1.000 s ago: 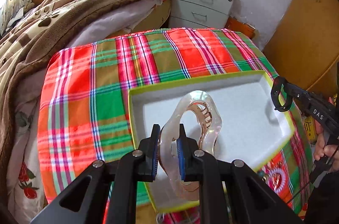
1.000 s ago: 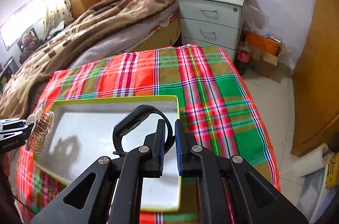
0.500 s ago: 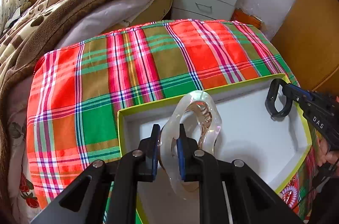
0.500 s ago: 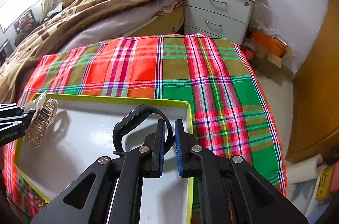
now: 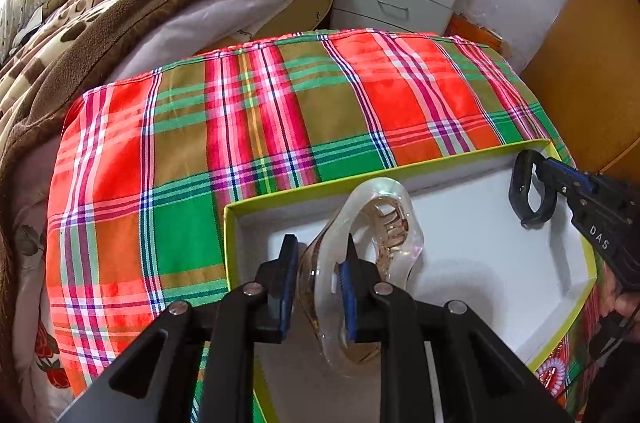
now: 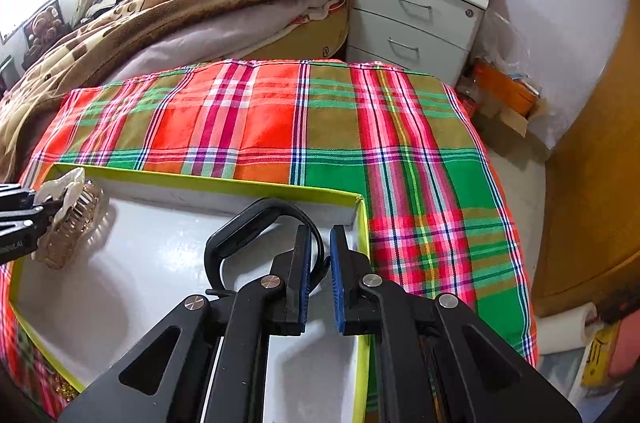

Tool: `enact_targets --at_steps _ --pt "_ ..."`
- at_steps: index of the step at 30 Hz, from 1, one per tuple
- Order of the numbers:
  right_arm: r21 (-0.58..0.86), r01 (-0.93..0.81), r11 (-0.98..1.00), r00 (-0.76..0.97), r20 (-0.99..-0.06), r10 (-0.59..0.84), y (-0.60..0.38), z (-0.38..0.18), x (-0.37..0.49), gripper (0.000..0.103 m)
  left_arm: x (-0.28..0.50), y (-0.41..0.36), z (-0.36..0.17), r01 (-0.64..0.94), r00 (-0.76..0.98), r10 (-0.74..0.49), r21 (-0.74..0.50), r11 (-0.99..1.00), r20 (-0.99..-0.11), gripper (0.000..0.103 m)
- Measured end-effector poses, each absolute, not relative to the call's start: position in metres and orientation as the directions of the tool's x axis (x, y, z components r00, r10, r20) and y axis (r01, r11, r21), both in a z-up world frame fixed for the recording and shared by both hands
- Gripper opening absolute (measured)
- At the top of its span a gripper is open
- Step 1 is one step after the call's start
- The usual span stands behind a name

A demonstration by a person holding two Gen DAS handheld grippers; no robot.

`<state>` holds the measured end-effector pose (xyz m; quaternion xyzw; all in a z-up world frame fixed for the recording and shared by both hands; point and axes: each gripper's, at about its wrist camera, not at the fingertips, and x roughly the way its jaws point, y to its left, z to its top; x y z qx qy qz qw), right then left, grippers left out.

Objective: Organize jewelry
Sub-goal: 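Open the left tool to drop the clip while the right tool releases the band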

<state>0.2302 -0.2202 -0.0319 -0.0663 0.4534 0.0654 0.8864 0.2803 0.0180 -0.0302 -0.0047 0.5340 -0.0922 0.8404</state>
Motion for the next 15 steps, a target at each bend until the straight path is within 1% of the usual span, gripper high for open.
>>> enact_targets --at_steps 4,10,12,15 --pt "-0.056 -0.173 0.983 0.581 -0.812 0.056 -0.22 -0.032 0.23 0.01 0.281 0.019 -0.029 0.15 0.414 -0.155 -0.1 0.984 -0.897 0.026" --pt "-0.044 -0.178 0.983 0.599 -0.798 0.073 -0.219 -0.027 0.227 0.011 0.278 0.021 -0.024 0.145 0.427 -0.165 -0.112 0.983 -0.889 0.034" --pt "-0.035 -0.175 0.984 0.608 -0.79 0.08 -0.219 -0.024 0.226 0.012 0.277 0.023 -0.022 0.137 0.428 -0.169 -0.121 0.983 -0.888 0.036" --pt "-0.027 -0.17 0.985 0.619 -0.78 0.086 -0.22 -0.02 0.224 0.015 0.27 0.02 -0.014 0.155 0.455 -0.183 -0.126 0.98 -0.871 0.043"
